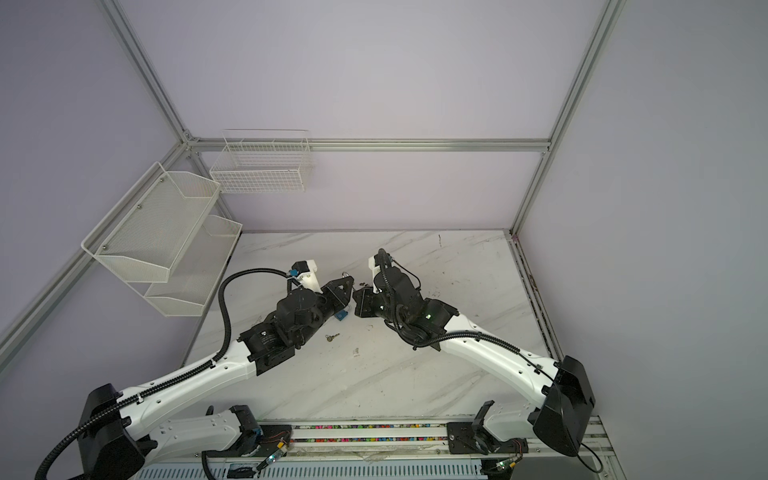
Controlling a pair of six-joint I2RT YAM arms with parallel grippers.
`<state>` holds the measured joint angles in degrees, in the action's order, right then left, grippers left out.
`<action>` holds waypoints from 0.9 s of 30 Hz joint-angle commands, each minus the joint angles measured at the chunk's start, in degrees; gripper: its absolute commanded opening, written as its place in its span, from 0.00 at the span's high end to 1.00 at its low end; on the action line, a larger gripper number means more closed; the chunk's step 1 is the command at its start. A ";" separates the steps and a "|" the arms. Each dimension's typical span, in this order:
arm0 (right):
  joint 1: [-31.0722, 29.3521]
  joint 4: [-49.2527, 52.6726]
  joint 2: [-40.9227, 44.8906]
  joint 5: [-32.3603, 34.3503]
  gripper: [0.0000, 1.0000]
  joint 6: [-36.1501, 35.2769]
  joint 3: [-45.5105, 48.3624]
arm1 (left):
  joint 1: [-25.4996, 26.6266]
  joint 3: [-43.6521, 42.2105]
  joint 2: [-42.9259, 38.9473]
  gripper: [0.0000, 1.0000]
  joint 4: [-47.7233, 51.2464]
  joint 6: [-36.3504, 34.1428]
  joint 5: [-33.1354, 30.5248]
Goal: Unlock with the key
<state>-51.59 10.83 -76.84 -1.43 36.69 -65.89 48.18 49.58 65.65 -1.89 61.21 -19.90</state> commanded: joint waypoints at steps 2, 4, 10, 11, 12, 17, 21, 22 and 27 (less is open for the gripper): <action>0.74 -9.40 0.37 -1.30 1.00 0.11 0.41 | 2.57 -1.75 -0.90 0.97 -1.44 -2.28 11.66; 1.42 -10.66 0.90 -5.00 1.00 2.19 0.73 | 2.44 -2.68 -1.67 0.96 -1.71 -2.12 10.71; 1.50 -0.93 3.07 4.71 1.00 -0.17 0.64 | 1.29 -4.13 -3.76 0.93 -4.06 -0.53 9.65; 1.50 0.25 3.67 6.61 1.00 -1.42 0.80 | 0.99 -4.23 -3.94 0.93 -4.52 -0.24 9.61; 1.54 0.78 4.31 7.18 1.00 -1.50 1.41 | 0.78 -4.36 -4.16 0.93 -5.18 -0.07 9.20; 1.54 3.31 6.14 6.67 1.00 -2.07 2.42 | -0.35 -4.82 -4.39 0.91 -8.97 0.99 8.80; 1.41 6.14 6.65 6.00 1.00 -2.70 2.38 | -0.80 -4.02 -4.22 0.91 -9.06 1.15 7.39; 1.41 6.58 6.78 6.06 1.00 -2.68 2.54 | -0.86 -3.88 -4.09 0.91 -8.76 1.19 6.84; 1.32 7.80 6.98 4.99 1.00 -0.95 2.91 | -0.81 -3.70 -3.86 0.91 -9.61 -0.97 4.73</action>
<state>-50.17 16.51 -71.00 2.20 34.81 -63.72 47.55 47.03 62.98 -8.12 61.89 -13.78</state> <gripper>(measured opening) 0.058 0.224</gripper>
